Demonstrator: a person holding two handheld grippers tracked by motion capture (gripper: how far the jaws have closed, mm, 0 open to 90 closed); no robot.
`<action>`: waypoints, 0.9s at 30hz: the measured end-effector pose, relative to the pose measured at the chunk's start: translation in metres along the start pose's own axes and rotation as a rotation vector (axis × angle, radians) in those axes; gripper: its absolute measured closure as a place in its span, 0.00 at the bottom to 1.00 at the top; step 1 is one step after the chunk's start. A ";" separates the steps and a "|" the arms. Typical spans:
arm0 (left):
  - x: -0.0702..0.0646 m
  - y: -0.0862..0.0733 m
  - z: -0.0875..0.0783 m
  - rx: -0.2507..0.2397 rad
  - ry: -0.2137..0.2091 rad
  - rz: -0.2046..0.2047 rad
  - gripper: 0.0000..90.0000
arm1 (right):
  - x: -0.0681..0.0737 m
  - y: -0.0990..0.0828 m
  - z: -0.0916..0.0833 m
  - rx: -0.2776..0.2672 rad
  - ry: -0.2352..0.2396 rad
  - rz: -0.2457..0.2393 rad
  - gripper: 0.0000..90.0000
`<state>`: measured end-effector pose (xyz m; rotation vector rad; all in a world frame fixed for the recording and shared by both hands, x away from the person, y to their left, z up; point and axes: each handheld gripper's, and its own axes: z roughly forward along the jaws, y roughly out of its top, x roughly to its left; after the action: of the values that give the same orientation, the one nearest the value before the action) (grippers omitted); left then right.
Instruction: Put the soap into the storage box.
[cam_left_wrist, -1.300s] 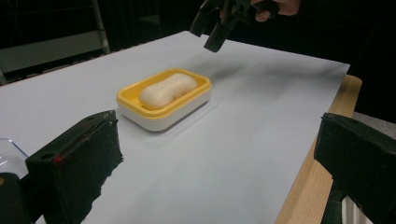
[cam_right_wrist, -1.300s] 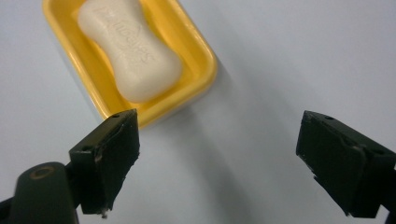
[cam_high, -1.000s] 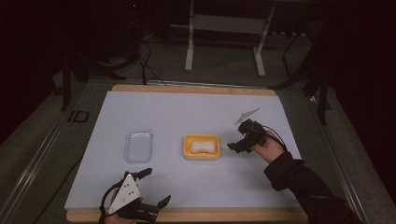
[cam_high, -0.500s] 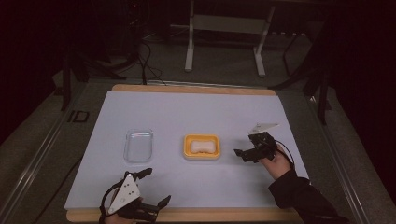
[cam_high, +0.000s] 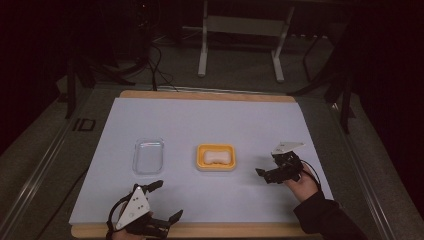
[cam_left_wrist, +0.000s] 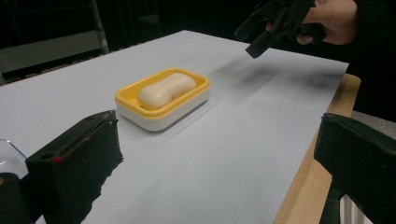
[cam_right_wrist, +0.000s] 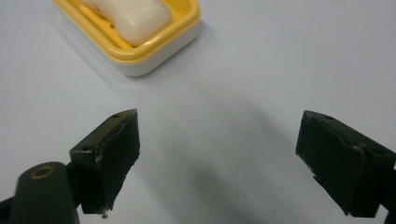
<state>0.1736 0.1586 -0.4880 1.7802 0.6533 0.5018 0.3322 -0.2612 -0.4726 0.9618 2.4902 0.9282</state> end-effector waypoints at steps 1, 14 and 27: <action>0.000 0.000 0.000 -0.002 0.001 0.000 0.01 | -0.001 -0.001 -0.001 -0.002 0.009 0.008 0.15; -0.002 0.001 0.000 -0.004 -0.007 0.004 0.01 | -0.002 -0.017 -0.007 -0.077 -0.004 0.045 0.15; -0.002 0.001 0.000 -0.005 -0.011 0.003 0.01 | -0.003 -0.017 -0.006 -0.087 0.008 0.049 0.15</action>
<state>0.1721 0.1565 -0.4867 1.7785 0.6411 0.4946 0.3231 -0.2762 -0.4795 0.9963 2.4205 1.0487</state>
